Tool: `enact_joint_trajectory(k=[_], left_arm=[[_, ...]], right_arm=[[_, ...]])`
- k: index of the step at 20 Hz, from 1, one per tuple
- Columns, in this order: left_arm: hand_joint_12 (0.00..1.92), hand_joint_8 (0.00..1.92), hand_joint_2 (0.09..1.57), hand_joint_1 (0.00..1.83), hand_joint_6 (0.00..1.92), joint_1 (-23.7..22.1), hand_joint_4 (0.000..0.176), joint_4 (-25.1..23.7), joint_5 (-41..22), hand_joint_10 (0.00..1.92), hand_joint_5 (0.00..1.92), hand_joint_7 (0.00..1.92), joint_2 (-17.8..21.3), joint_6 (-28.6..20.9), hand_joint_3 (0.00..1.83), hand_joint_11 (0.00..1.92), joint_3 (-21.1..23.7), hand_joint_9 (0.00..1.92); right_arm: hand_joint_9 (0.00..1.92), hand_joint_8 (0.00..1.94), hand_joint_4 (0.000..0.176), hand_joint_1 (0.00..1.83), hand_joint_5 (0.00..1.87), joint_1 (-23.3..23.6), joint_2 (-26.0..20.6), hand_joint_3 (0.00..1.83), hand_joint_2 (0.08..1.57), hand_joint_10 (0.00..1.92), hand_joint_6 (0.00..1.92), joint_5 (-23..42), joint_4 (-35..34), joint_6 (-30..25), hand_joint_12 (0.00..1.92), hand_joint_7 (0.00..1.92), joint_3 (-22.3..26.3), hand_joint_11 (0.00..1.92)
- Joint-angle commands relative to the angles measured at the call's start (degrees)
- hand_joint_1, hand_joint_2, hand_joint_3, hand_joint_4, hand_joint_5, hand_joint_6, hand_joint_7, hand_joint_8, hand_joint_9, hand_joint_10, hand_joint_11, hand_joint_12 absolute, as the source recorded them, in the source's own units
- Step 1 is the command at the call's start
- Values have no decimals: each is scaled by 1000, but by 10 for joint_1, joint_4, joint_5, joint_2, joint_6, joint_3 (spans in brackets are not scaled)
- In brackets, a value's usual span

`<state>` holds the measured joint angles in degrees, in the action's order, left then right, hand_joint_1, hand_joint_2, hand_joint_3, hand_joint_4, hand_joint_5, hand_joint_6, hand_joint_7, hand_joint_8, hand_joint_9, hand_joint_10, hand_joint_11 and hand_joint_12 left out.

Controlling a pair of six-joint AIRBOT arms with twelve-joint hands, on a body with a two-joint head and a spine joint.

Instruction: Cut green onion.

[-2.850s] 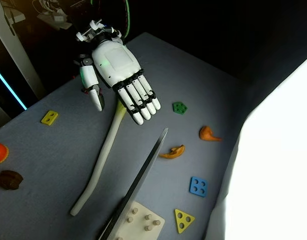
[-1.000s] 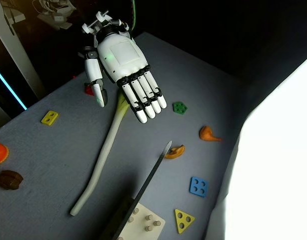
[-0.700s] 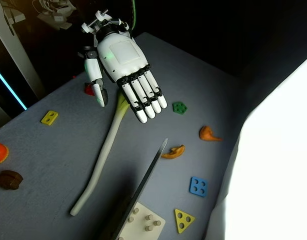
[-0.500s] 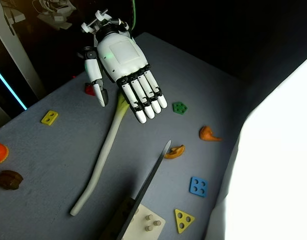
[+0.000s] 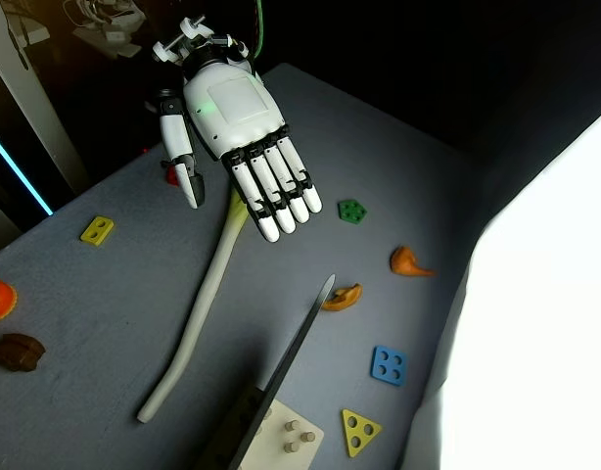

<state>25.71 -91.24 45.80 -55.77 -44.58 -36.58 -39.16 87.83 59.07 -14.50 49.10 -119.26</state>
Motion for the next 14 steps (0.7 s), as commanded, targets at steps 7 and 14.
enact_joint_trajectory(k=[7, 14], left_arm=[[242, 2, 1325, 246, 4, -10, 0, -39, 17, 6, 128, 123, 2, 2, 0, 0, 3, 86], [94, 3, 1339, 227, 3, -11, 0, -34, 20, 4, 104, 103, 2, 2, 0, 0, 6, 50]], right_arm=[[0, 0, 80, 879, 0, -11, -44, 0, 842, 0, 0, 46, 26, -51, 0, 0, 9, 0], [0, 0, 74, 848, 0, 3, -118, 0, 821, 0, 0, 33, 87, -88, 0, 0, 80, 0]])
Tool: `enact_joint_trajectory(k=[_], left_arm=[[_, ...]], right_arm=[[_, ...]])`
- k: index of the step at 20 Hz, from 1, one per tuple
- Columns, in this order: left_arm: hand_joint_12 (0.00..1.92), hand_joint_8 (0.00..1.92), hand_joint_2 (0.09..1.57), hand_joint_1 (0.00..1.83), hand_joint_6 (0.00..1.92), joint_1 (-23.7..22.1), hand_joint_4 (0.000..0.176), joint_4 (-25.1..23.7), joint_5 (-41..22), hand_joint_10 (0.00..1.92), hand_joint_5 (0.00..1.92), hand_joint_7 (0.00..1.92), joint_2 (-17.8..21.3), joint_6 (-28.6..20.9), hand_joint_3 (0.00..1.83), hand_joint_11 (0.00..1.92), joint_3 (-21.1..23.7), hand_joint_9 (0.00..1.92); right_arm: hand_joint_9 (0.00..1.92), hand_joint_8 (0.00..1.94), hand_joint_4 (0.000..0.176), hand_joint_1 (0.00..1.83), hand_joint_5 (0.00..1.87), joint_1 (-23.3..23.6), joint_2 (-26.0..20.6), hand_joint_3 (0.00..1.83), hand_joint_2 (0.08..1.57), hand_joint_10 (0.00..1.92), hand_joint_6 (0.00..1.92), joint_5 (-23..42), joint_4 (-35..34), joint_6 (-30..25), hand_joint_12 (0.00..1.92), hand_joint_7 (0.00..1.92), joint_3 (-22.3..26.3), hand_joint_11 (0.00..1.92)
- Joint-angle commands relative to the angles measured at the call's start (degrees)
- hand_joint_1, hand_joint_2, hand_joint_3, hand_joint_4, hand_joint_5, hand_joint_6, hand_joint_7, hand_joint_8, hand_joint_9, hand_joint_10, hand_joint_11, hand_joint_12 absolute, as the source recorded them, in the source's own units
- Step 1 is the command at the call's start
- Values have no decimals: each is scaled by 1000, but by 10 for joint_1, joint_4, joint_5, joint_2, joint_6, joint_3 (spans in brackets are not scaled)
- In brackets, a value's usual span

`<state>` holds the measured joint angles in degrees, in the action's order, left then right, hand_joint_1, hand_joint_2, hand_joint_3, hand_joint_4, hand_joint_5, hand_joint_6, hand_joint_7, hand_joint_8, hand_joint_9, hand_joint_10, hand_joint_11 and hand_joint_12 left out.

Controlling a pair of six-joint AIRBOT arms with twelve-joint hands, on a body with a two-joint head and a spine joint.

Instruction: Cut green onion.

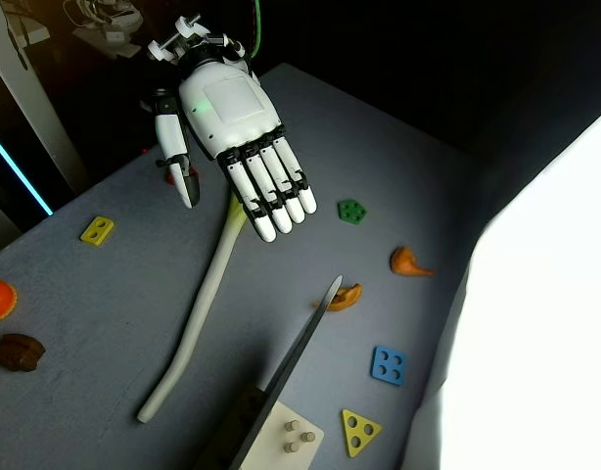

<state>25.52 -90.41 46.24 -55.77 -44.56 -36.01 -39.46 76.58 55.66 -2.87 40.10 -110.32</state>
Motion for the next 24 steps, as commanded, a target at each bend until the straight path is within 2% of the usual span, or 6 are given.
enact_joint_trajectory(k=[1, 11, 14, 19, 22, 24], left_arm=[[160, 4, 1336, 223, 7, -9, 0, -41, 18, 8, 125, 125, 2, 2, 0, 0, 2, 66], [488, 4, 1355, 113, 1, -20, 0, -21, 41, 22, 154, 200, 0, 2, 2, 0, 23, 179], [1007, 33, 1346, 36, 44, -34, 0, -16, 47, 71, 423, 476, -2, 2, 5, 0, 30, 455], [1223, 14, 1348, 47, 28, -39, 0, -20, 47, 69, 543, 617, -1, 2, 0, 0, 41, 579], [1877, 1096, 1355, 144, 863, -39, 0, -21, 51, 1494, 982, 1019, -1, 2, 3, 575, 47, 860], [1919, 1666, 1455, 10, 1738, -41, 0, -15, 56, 1851, 1008, 1194, -1, 2, 15, 1040, 47, 1166]], right_arm=[[0, 0, 72, 839, 0, 8, -22, 0, 816, 0, 0, 68, -16, -22, 0, 0, 4, 0], [0, 0, 0, 514, 25, 16, -169, 27, 914, 0, 10, 126, 96, -51, 0, 0, 200, 0], [374, 156, 0, 177, 539, 11, -201, 9, 1133, 641, 339, 153, 118, -41, 1345, 626, 261, 0], [355, 539, 0, 153, 536, -2, -234, 1, 1156, 1104, 805, 181, 161, -22, 1642, 664, 339, 0], [1185, 1706, 0, 18, 1126, -18, -236, 25, 1259, 1904, 1679, 196, 161, -21, 1919, 1254, 357, 1098], [1478, 1861, 147, 0, 1299, -31, -236, 14, 1364, 1920, 1910, 202, 161, -21, 1921, 1455, 363, 1463]])
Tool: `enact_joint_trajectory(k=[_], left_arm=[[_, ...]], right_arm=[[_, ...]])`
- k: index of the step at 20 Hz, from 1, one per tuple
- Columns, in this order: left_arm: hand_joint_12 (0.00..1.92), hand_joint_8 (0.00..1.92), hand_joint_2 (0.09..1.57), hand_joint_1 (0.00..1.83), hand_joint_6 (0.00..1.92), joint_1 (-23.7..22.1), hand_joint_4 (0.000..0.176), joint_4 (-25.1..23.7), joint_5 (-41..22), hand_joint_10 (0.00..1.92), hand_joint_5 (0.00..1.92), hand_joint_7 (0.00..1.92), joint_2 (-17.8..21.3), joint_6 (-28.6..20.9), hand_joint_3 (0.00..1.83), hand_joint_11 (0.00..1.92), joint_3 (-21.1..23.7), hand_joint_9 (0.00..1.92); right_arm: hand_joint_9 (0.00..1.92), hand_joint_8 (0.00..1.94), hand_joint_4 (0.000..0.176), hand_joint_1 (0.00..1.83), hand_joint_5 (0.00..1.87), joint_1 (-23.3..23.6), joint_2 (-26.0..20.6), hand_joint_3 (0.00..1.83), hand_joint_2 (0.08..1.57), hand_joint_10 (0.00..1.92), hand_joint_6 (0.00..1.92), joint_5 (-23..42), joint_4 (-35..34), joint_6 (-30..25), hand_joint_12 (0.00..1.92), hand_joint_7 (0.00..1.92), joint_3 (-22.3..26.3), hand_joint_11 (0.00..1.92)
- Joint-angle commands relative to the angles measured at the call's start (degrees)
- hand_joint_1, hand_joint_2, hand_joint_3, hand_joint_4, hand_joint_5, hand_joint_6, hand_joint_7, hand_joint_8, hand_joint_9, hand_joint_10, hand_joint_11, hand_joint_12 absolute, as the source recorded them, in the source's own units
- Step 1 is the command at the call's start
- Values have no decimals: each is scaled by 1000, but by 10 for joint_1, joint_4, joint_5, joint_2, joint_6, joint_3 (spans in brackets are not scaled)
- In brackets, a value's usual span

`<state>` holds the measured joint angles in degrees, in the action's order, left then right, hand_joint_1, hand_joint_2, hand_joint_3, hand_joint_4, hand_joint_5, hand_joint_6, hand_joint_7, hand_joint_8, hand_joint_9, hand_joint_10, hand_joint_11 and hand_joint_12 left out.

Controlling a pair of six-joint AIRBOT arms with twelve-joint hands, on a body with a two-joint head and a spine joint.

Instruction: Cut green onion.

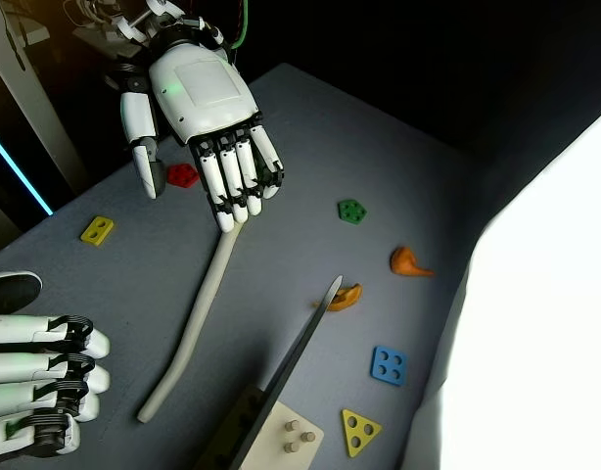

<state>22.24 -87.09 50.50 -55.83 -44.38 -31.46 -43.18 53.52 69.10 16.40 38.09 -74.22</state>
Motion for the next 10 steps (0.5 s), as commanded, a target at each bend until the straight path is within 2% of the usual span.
enact_joint_trajectory(k=[1, 3, 4, 6, 10], left_arm=[[1921, 1820, 1480, 77, 1884, -11, 0, -46, 14, 1907, 1047, 1206, 0, 0, 13, 1170, 0, 1221], [1921, 1916, 1484, 171, 1920, -14, 0, -45, 14, 1920, 1082, 1202, 1, 0, 3, 1209, -1, 1226], [1921, 1920, 1487, 137, 1921, -16, 0, -44, 14, 1921, 1016, 1167, 1, 0, 3, 1180, -2, 1196], [1921, 1913, 1484, 129, 1921, -16, 0, -41, 14, 1921, 966, 1143, 1, 0, 1, 1159, -2, 1175], [1921, 1921, 1483, 130, 1921, -12, 0, -41, 14, 1921, 997, 1155, 1, 0, 1, 1147, 0, 1176]], right_arm=[[1532, 1894, 170, 0, 1348, 2, -6, 10, 1364, 1921, 1919, 67, -31, 1, 1921, 1494, 2, 1543], [1575, 1938, 176, 0, 1387, 0, -6, 5, 1358, 1921, 1921, 68, -31, 3, 1921, 1516, 2, 1608], [1605, 1940, 176, 0, 1398, -3, -5, 7, 1365, 1921, 1921, 70, -30, 4, 1921, 1548, 3, 1633], [1550, 1941, 176, 0, 1374, -9, -5, 7, 1370, 1921, 1921, 80, -25, 9, 1921, 1497, 4, 1551], [1509, 1941, 176, 0, 1329, -16, -5, 7, 1378, 1921, 1921, 93, -22, 19, 1921, 1453, 6, 1511]])
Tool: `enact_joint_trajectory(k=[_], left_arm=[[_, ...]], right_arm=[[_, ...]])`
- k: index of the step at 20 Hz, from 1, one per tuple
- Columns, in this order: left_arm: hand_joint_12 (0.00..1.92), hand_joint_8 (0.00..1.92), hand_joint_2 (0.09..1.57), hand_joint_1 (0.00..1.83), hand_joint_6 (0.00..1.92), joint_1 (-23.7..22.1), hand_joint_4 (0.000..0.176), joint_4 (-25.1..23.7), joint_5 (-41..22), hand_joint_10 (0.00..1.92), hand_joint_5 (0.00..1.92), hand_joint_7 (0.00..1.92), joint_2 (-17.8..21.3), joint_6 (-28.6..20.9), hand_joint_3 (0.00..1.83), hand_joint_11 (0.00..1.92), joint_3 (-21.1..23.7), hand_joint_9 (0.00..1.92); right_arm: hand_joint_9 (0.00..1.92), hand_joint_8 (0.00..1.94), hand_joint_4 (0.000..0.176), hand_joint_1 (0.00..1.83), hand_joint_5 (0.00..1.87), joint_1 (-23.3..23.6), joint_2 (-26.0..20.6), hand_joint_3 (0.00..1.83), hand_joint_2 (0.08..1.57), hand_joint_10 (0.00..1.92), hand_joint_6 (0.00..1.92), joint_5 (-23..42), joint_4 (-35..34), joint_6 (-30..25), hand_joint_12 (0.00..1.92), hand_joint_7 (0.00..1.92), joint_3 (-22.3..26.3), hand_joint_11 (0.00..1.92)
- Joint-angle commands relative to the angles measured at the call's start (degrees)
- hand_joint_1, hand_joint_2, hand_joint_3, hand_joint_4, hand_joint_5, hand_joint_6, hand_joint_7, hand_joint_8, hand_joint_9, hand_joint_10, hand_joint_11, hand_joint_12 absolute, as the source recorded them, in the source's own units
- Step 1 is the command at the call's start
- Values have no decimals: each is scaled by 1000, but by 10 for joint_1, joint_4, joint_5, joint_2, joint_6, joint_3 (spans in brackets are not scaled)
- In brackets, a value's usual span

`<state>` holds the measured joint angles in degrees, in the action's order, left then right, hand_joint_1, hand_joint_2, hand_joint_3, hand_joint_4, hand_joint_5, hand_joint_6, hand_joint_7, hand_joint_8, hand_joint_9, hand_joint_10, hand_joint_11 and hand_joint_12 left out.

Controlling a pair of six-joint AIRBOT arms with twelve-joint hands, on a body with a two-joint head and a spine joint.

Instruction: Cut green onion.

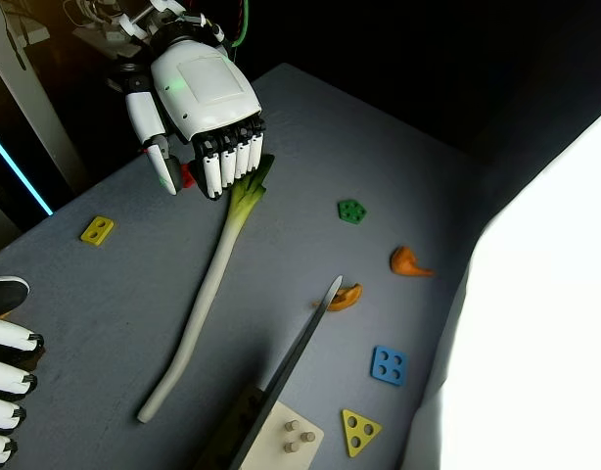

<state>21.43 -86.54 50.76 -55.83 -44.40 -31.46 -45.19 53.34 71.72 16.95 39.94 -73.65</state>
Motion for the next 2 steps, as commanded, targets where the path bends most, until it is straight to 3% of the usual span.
enact_joint_trajectory(k=[1, 2], left_arm=[[1921, 1921, 1482, 118, 1921, -3, 0, -47, 12, 1921, 1001, 1149, 1, 0, 0, 1151, 1, 1183], [1921, 1898, 1488, 76, 1882, -1, 0, -48, 12, 1921, 1010, 1153, 1, 0, 3, 1162, 1, 1192]], right_arm=[[1501, 1941, 176, 0, 1320, 3, -3, 5, 1375, 1921, 1921, 67, -27, 0, 1921, 1451, 0, 1498], [1490, 1941, 176, 0, 1311, 2, -3, 2, 1370, 1921, 1921, 66, -27, 2, 1921, 1440, 0, 1495]])
